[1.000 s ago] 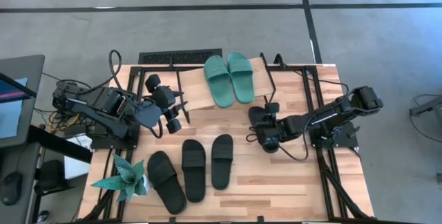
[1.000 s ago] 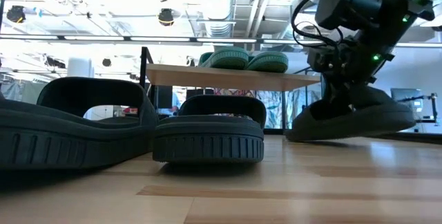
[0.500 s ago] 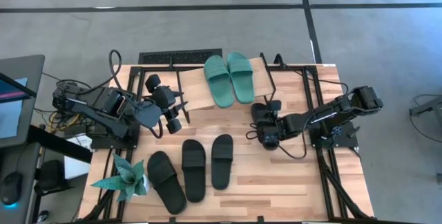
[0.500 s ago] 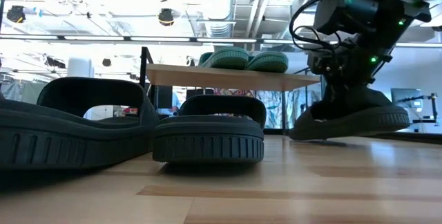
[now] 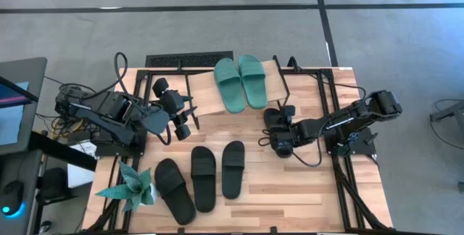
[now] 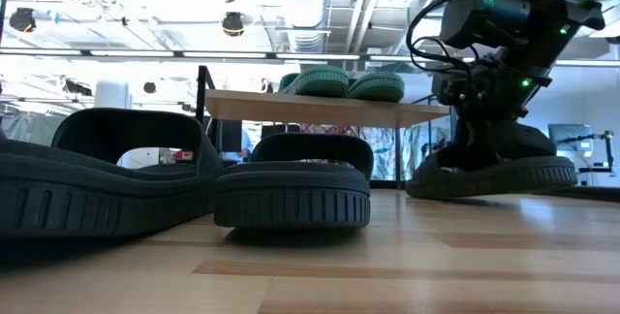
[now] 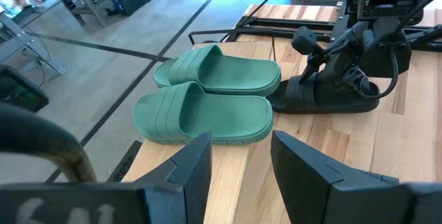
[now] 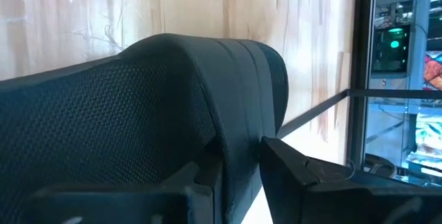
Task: Pick and place slides into the shelf
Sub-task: Put the black slide under the shelf
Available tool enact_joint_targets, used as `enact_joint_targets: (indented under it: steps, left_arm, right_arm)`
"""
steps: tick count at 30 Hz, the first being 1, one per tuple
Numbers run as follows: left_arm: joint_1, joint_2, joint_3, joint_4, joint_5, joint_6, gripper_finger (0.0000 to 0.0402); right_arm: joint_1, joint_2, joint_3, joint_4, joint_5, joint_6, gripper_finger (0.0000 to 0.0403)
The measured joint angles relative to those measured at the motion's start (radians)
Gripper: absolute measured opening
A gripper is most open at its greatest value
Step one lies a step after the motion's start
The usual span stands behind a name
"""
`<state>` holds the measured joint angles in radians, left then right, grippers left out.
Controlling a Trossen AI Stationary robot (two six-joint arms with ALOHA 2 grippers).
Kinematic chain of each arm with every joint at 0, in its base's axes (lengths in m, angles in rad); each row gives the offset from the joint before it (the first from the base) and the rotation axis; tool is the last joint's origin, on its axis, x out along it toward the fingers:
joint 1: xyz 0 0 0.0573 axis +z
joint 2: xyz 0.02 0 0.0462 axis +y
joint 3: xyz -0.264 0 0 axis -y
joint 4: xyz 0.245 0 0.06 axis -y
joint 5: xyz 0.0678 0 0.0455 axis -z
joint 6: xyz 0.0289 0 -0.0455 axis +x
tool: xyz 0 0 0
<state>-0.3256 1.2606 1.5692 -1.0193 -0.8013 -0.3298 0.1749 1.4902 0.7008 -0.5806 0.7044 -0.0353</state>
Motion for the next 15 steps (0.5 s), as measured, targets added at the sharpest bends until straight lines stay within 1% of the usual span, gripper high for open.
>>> enact_joint_targets:
  steps: [5, 15]
  left_arm:
    - [0.0, 0.0, 0.0, 0.0, 0.0, 0.0, 0.0139]
    - [0.0, 0.0, 0.0, 0.0, 0.0, -0.004, 0.0139]
  right_arm:
    - [-0.001, 0.0, 0.026, -0.054, 0.001, -0.014, 0.0073]
    - [-0.001, 0.0, 0.037, -0.056, 0.0, -0.026, 0.0073]
